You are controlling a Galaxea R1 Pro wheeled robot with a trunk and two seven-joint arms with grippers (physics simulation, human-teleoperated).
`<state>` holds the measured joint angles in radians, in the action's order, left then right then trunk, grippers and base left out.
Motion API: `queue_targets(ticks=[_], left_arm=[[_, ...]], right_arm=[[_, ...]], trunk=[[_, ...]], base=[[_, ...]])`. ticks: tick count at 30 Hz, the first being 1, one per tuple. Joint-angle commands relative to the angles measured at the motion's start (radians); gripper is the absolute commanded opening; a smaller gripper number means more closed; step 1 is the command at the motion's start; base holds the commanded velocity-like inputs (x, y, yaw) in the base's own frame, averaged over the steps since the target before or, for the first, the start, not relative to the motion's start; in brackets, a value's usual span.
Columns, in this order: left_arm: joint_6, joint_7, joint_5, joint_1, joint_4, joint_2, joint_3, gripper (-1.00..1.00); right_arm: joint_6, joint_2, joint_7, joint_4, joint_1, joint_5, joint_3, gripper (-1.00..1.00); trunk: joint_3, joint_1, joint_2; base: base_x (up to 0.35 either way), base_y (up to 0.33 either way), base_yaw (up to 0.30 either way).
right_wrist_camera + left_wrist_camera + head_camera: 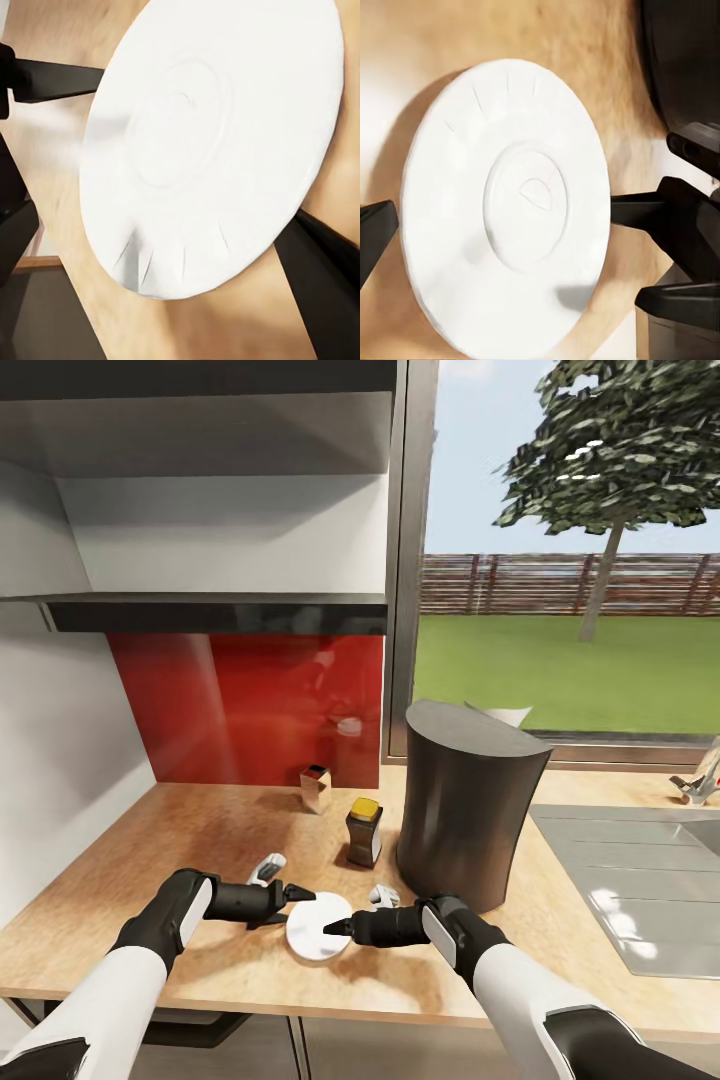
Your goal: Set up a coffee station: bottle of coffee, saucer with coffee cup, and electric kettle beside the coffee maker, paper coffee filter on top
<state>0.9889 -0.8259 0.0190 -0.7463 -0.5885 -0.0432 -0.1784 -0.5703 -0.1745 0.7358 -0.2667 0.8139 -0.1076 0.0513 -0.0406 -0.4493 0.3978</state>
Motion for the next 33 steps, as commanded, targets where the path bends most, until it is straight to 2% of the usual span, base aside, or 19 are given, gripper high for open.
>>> queue_targets(ticks=[1, 7, 33], left_arm=[[0.008, -0.001, 0.008, -0.001, -0.001, 0.0, -0.003, 1.0], [0.008, -0.001, 0.02, -0.001, -0.001, 0.004, -0.003, 1.0], [0.01, -0.002, 0.022, -0.001, -0.001, 0.022, -0.002, 1.0]], right_arm=[[-0.008, 0.0, -0.004, 0.0, 0.001, -0.004, 0.009, 1.0], [-0.008, 0.0, -0.004, 0.0, 0.001, -0.004, 0.009, 1.0], [-0.008, 0.0, -0.005, 0.0, 0.001, -0.004, 0.009, 1.0]], trunk=[[-0.003, -0.001, 0.002], [-0.003, -0.001, 0.002], [-0.003, -0.001, 0.002]], base=[[0.0, 0.0, 0.0], [0.0, 0.0, 0.0], [0.0, 0.0, 0.0]])
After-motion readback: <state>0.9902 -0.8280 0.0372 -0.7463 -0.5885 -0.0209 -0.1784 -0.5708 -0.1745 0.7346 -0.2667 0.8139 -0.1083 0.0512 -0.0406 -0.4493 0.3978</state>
